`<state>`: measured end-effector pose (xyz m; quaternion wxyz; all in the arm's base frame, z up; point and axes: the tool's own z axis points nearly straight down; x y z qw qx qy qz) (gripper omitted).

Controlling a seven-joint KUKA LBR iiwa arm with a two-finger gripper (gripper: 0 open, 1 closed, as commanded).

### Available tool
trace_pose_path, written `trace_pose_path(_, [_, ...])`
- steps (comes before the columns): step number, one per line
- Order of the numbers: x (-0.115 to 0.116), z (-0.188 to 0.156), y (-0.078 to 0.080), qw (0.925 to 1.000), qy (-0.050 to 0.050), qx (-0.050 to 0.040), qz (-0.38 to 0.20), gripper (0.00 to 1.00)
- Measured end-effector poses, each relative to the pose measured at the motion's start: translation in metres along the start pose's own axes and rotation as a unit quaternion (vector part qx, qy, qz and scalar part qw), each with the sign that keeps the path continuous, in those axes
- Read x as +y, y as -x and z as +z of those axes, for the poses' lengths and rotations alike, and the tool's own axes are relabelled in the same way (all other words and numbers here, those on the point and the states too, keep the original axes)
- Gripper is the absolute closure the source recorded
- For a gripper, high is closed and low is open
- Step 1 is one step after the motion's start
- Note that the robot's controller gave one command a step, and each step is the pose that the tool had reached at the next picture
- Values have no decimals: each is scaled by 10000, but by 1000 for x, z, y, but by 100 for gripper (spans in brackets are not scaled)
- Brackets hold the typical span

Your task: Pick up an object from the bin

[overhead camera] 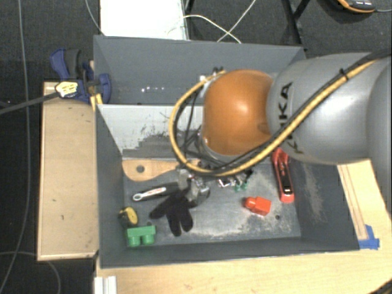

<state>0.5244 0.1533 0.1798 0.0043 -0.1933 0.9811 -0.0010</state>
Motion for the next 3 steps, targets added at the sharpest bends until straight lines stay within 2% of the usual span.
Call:
trace_pose_path(1, [42, 64, -5, 9966, 30, -10, 826, 100])
trace_pose_path(2, [14, 62, 13, 9998, -3, -27, 214, 100])
trace_pose_path(3, [22, 64, 11, 9994, 6, -18, 341, 100])
